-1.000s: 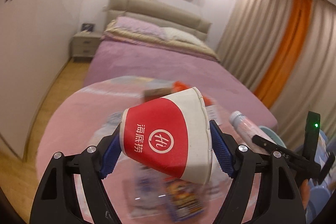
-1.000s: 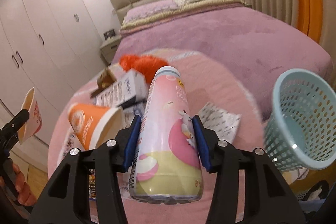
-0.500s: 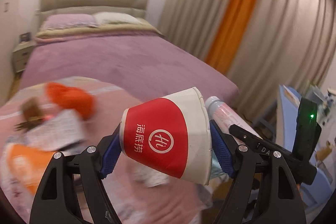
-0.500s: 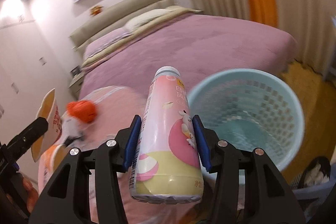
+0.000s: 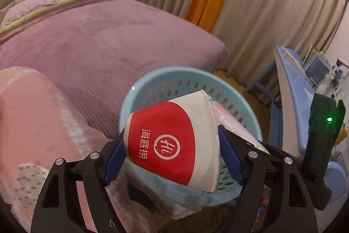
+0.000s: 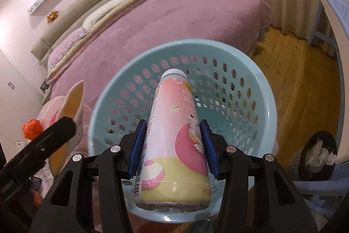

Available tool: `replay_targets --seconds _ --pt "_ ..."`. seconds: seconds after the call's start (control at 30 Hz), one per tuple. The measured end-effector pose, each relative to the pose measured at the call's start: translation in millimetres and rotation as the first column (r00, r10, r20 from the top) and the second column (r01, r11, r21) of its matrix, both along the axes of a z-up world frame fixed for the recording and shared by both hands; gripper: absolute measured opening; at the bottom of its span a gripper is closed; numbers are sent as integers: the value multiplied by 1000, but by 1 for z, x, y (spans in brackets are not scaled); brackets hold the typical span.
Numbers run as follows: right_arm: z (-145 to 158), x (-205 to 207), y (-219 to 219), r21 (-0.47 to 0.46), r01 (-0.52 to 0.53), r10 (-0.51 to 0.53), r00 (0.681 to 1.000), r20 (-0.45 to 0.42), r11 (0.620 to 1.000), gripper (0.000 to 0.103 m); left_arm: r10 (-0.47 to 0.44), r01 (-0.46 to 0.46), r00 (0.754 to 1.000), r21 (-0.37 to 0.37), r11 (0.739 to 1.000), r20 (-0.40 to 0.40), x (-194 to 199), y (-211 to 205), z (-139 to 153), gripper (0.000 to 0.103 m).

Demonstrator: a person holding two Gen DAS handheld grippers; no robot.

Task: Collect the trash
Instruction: 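Carry both items to the blue basket and release them from both tools, then grasp the clear milk bottle with the left tool while the right tool grasps the polka-dot tissue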

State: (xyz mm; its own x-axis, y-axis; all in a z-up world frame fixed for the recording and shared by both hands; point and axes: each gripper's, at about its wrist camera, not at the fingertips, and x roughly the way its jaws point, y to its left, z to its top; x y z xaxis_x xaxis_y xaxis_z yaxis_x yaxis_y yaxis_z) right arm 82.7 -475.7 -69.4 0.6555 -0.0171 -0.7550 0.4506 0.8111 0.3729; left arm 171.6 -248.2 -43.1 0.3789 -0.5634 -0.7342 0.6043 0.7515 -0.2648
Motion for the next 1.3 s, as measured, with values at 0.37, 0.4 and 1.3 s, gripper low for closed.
replay_targets --seconds 0.37,0.4,1.3 --pt "-8 1 -11 35 -8 8 1000 -11 999 52 21 -21 1000 3 1000 -14 -6 8 -4 84" --pt "-7 0 -9 35 -14 15 1000 -6 999 52 19 -19 1000 -8 1000 -10 -9 13 -2 84" --pt "85 1 191 -214 -385 424 888 179 898 52 513 -511 830 -70 857 217 -124 294 85 86"
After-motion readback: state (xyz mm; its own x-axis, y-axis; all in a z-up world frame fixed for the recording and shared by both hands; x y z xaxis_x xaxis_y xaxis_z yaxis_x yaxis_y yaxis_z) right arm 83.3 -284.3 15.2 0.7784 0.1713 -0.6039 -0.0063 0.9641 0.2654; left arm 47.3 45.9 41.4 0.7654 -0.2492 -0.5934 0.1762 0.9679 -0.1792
